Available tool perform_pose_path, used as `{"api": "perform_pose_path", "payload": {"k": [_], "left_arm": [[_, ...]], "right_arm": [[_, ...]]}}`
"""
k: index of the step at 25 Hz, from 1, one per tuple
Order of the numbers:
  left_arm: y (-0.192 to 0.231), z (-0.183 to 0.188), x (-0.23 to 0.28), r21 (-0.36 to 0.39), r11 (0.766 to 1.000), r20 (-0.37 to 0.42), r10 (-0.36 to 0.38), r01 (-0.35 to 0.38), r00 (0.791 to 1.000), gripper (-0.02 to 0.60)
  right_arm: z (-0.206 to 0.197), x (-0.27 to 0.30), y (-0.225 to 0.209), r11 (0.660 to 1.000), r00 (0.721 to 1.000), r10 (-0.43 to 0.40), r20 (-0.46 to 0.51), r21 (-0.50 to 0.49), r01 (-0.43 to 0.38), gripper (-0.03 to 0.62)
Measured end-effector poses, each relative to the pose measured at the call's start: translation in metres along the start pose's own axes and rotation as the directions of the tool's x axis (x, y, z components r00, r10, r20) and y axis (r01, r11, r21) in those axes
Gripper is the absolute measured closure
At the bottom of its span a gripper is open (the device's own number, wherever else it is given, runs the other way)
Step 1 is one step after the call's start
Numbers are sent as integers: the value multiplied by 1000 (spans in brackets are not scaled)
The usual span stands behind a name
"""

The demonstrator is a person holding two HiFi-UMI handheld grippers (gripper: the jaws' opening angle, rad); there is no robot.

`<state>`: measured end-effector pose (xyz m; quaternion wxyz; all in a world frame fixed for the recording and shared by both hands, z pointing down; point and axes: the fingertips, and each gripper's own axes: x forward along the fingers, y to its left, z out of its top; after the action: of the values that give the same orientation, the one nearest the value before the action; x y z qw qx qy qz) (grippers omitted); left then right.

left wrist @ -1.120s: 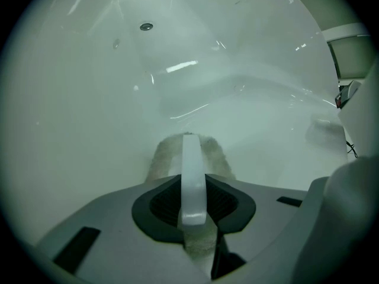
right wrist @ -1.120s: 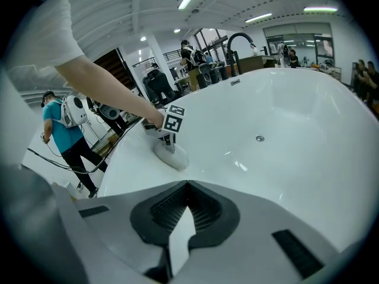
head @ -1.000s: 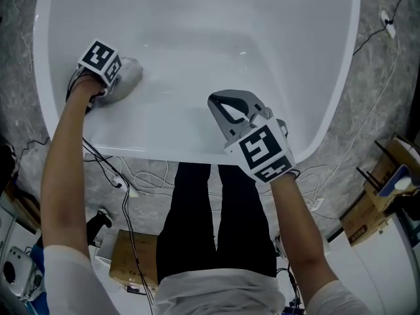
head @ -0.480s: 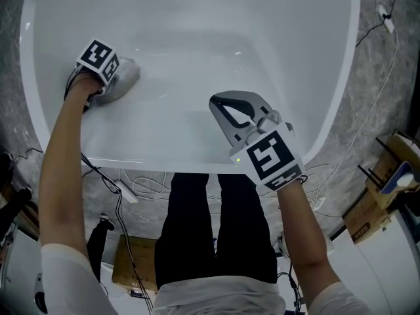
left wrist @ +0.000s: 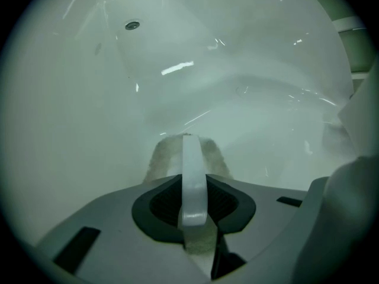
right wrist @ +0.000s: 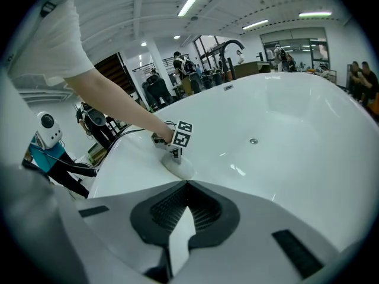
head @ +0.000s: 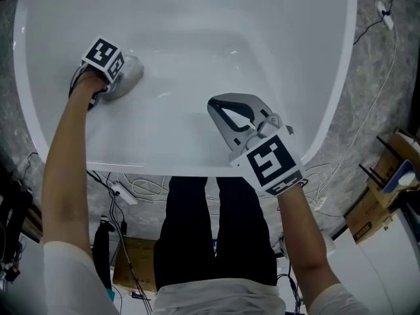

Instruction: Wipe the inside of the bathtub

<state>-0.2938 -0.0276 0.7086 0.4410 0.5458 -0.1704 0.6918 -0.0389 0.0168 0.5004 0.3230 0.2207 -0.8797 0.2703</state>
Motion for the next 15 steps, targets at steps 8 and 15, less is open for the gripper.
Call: {"api": "perform_pose_path", "payload": {"k": [8, 15], "left_arm": [[-42, 32, 8, 44, 998, 15, -39, 38, 999, 485], [-101, 70, 14, 69, 991, 62, -115, 110, 991, 485]], "right_arm": [[-8, -14, -9, 1000, 1000, -17, 7, 5, 17, 574], [-16, -28, -12, 1000, 1000, -24, 0, 9, 24, 574]]}}
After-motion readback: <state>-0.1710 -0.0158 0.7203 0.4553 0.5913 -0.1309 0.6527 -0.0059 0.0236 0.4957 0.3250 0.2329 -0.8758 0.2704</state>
